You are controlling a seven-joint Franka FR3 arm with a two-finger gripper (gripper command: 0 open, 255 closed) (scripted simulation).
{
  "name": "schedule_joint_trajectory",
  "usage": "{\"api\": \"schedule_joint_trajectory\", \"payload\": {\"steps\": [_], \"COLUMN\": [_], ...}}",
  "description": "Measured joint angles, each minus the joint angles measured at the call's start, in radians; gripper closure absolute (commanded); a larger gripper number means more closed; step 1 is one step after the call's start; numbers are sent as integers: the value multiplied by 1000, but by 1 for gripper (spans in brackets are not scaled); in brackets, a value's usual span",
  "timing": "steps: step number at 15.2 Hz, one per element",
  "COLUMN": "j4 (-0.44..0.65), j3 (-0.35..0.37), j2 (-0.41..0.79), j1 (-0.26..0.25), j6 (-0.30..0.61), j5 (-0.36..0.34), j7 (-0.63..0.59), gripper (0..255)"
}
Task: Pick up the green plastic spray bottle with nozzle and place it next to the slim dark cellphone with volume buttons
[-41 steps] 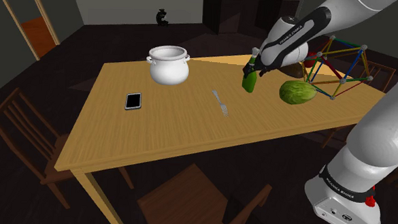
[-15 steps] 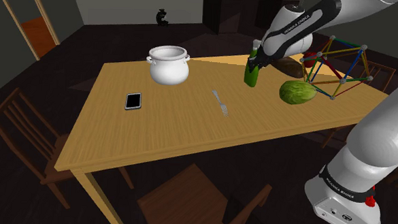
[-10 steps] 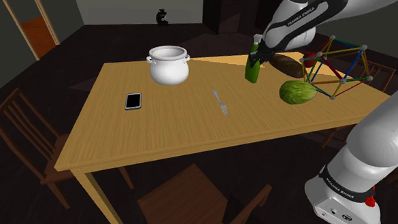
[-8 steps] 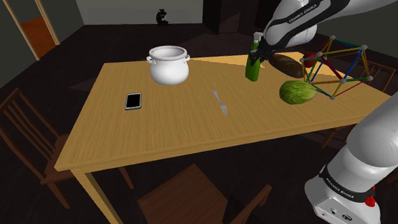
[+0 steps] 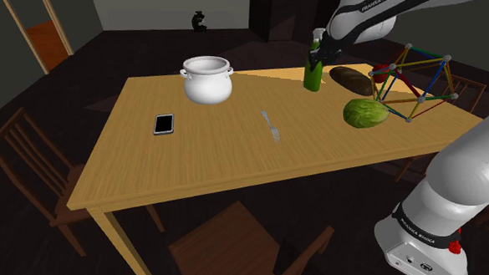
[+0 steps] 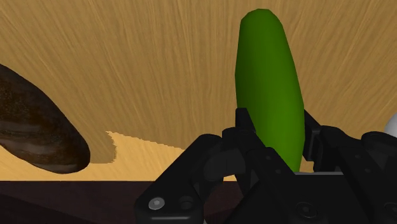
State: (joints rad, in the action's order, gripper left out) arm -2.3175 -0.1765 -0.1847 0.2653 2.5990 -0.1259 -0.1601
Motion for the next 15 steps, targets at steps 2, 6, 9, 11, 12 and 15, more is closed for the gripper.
{"api": "schedule_joint_trajectory", "payload": {"steps": [2, 6, 9, 11, 12, 15], "j4": [23, 50, 84, 104, 114, 147], "j3": [1, 3, 7, 5, 7, 9], "j2": [-6, -38, -44, -50, -53, -64], "j1": [-1, -2, -4, -4, -4, -6], "j6": [-29, -88, -128, -153, -167, -211], "j5": [2, 2, 4, 7, 7, 8], "j7": [1, 5, 4, 10, 9, 11], "gripper": [255, 255, 255, 255, 255, 255]}}
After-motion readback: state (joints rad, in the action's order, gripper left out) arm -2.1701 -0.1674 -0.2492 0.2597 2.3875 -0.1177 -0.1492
